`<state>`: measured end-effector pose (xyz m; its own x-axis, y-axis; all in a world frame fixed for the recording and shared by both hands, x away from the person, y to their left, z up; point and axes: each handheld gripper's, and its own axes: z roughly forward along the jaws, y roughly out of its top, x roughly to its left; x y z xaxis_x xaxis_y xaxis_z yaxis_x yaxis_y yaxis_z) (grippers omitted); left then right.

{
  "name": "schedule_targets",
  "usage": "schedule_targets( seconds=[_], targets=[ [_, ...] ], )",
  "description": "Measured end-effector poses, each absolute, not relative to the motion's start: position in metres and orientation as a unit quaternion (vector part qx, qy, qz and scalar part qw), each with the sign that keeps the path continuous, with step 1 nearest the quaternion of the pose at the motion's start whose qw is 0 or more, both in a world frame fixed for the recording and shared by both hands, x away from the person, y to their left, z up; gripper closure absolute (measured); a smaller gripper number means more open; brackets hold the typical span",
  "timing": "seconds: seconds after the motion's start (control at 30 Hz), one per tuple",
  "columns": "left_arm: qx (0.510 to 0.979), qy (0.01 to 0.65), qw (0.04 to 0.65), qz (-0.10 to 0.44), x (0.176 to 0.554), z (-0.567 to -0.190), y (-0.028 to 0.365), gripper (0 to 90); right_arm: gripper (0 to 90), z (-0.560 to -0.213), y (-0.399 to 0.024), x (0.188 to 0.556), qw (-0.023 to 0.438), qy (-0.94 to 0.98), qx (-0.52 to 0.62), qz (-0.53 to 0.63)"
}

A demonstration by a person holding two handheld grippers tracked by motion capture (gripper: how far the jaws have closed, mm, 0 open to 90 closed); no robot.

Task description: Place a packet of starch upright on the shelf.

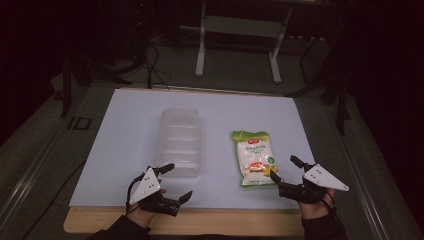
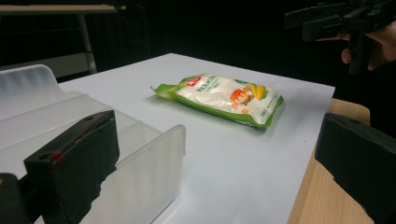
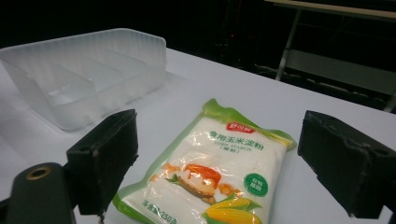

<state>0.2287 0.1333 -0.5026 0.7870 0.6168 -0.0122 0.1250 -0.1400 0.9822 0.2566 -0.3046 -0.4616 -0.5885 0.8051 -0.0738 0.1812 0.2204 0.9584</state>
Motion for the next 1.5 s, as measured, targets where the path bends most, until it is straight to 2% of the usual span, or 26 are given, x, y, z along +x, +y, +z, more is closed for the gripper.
schedule_targets(
  seconds=[0.43, 0.67, 0.77, 0.9, 1.5],
  targets=[
    [0.729, 0.255, 0.604, 0.197, 0.229, -0.503, 0.134, 0.2, 10.9, -0.447, -0.289, 0.249, 0.282, 0.737, 0.307, 0.532],
    [0.729, 0.253, 0.605, 0.195, 0.229, -0.503, 0.134, 0.2, 10.9, -0.436, -0.285, 0.254, 0.278, 0.737, 0.297, 0.540],
    [0.729, 0.252, 0.605, 0.194, 0.229, -0.503, 0.133, 0.2, 11.0, -0.430, -0.285, 0.257, 0.258, 0.731, 0.299, 0.556],
    [0.729, 0.254, 0.606, 0.194, 0.229, -0.503, 0.134, 0.2, 10.9, -0.423, -0.286, 0.260, 0.265, 0.729, 0.297, 0.557],
    [0.728, 0.255, 0.608, 0.186, 0.229, -0.503, 0.134, 0.2, 10.9, -0.393, -0.290, 0.308, 0.279, 0.722, 0.318, 0.547]
  ],
)
